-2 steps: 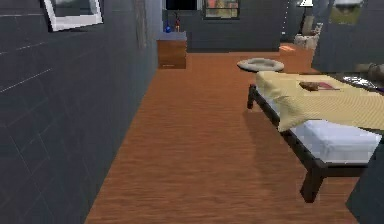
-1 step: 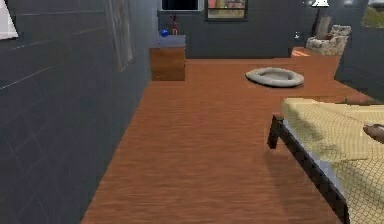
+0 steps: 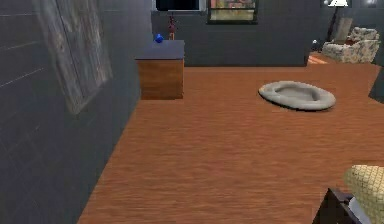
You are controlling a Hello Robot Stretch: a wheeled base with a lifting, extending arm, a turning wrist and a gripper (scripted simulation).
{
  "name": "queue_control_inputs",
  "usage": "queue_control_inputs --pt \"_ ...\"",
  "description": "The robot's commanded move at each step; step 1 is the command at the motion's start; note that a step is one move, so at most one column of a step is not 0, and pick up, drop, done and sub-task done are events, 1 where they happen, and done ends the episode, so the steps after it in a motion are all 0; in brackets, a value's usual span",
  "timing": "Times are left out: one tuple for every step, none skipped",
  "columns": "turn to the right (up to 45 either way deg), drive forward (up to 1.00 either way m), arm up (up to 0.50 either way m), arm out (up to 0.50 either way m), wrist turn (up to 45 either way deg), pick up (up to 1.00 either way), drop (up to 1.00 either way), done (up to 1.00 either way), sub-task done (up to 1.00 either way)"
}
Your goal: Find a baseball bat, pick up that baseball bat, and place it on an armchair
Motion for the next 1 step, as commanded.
queue_control_inputs --pt "0.0 1.0 0.0 0.0 0.0 0.0 0.0 0.0 0.0"
